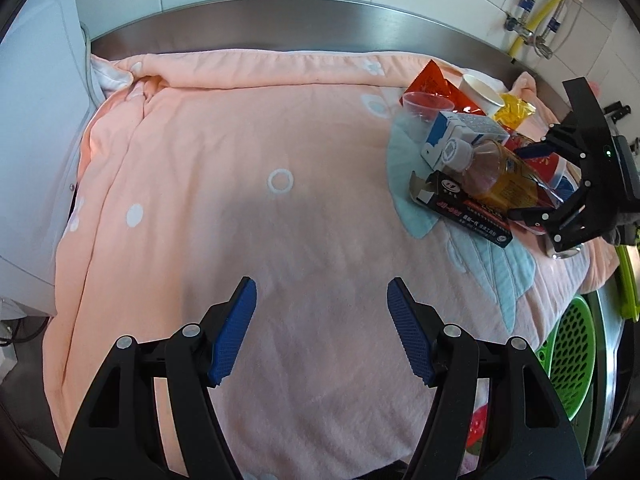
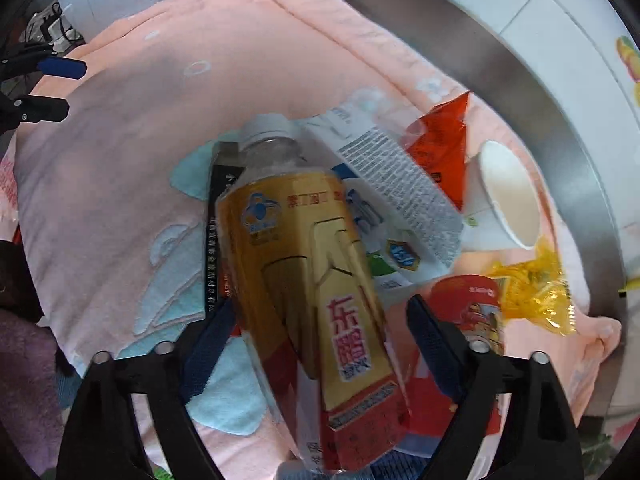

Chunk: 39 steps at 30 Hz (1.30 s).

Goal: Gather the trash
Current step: 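Grasp the yellow-red drink bottle with the right tool, then grasp the black glue box with the left tool while the right tool lifts the bottle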

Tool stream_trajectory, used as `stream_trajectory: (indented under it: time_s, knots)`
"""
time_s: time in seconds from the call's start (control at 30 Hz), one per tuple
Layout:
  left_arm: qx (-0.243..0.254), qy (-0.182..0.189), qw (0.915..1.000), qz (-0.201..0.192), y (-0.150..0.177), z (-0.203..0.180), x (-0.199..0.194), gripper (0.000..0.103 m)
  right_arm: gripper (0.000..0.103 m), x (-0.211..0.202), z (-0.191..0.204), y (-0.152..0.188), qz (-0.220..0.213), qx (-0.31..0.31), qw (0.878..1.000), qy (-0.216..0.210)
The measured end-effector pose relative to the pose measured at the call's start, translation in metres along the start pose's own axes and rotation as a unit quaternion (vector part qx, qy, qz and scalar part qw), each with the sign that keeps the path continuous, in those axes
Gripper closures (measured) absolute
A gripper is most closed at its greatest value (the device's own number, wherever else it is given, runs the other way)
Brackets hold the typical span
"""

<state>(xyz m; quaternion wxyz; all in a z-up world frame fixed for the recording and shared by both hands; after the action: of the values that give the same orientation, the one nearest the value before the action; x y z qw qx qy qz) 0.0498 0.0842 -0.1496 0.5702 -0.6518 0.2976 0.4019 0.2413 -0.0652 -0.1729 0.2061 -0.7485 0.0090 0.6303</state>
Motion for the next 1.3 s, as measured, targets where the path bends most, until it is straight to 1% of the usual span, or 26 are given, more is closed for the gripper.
stream_trajectory:
  time_s: [0.07, 0.2, 0.4, 0.47, 0.53, 0.6, 0.63, 0.7, 0.77, 0.8, 0.83, 0.9, 0.97, 1.0, 1.1, 1.2, 1.3]
  knots:
    - [-0.001, 0.001, 1.0000, 0.002, 0.001, -0.003, 0.001, 0.036, 0.029, 0.004, 0.003, 0.001, 0.002, -0.004, 1.000, 0.000]
    - [-0.001, 0.011, 0.9999, 0.004, -0.006, -0.015, 0.002, 0.036, 0.030, -0.002, 0.001, 0.003, -0.006, 0.018, 1.000, -0.007]
    - [-0.013, 0.040, 0.9991, 0.006, -0.024, -0.037, 0.009, 0.036, 0.031, -0.045, -0.005, 0.011, -0.040, 0.094, 0.994, -0.029]
    - [-0.024, 0.050, 0.9984, 0.011, -0.033, -0.047, 0.014, 0.036, 0.031, -0.063, -0.009, 0.019, -0.054, 0.121, 0.991, -0.023]
    - [-0.035, 0.067, 0.9970, 0.017, -0.041, -0.060, 0.021, 0.036, 0.031, -0.080, -0.009, 0.029, -0.065, 0.145, 0.987, -0.029]
    - [-0.045, 0.076, 0.9958, 0.025, -0.047, -0.072, 0.029, 0.036, 0.031, -0.095, -0.013, 0.040, -0.075, 0.167, 0.983, -0.017]
    - [-0.052, 0.081, 0.9949, 0.031, -0.051, -0.079, 0.035, 0.036, 0.032, -0.106, -0.013, 0.052, -0.083, 0.185, 0.979, -0.015]
    - [-0.071, 0.090, 0.9924, 0.044, -0.058, -0.090, 0.047, 0.036, 0.032, -0.118, -0.017, 0.064, -0.095, 0.212, 0.973, -0.009]
    - [-0.100, 0.092, 0.9890, 0.060, -0.064, -0.097, 0.061, 0.036, 0.033, -0.130, -0.019, 0.081, -0.108, 0.241, 0.964, -0.005]
    - [-0.121, 0.097, 0.9857, 0.068, -0.067, -0.100, 0.069, 0.036, 0.033, -0.138, -0.020, 0.092, -0.115, 0.256, 0.960, -0.002]
    - [-0.131, 0.098, 0.9840, 0.071, -0.069, -0.103, 0.074, 0.036, 0.033, -0.141, -0.020, 0.100, -0.119, 0.265, 0.957, -0.003]
    - [-0.150, 0.084, 0.9815, 0.084, -0.073, -0.108, 0.087, 0.035, 0.033, -0.152, -0.018, 0.121, -0.127, 0.288, 0.949, 0.006]
    - [-0.170, 0.085, 0.9783, 0.084, -0.076, -0.111, 0.094, 0.035, 0.033, -0.155, -0.017, 0.134, -0.129, 0.305, 0.944, 0.008]
    - [-0.179, 0.069, 0.9774, 0.089, -0.078, -0.113, 0.099, 0.035, 0.033, -0.155, -0.015, 0.140, -0.129, 0.311, 0.942, 0.013]
    - [-0.216, 0.063, 0.9688, 0.103, -0.081, -0.119, 0.110, 0.035, 0.033, -0.158, -0.012, 0.164, -0.127, 0.337, 0.933, 0.017]
    - [-0.231, 0.036, 0.9659, 0.112, -0.085, -0.121, 0.118, 0.035, 0.033, -0.155, -0.009, 0.180, -0.127, 0.359, 0.925, 0.017]
    - [-0.253, 0.018, 0.9587, 0.128, -0.085, -0.122, 0.128, 0.035, 0.033, -0.152, -0.006, 0.198, -0.128, 0.381, 0.915, 0.022]
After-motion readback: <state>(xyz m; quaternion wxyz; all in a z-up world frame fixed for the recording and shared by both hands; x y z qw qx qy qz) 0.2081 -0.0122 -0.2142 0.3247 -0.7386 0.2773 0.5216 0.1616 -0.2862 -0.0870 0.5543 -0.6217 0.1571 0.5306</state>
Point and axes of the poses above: each gripper's, at about its wrist camera, not at the fingertips, and x roughly the way its jaws point, z to its left, y to its underside, the point moved 7 cm from there along x, roughly the way its jaws point, and after that the axes turned 15 degrees about x, right-handed, at the moved point
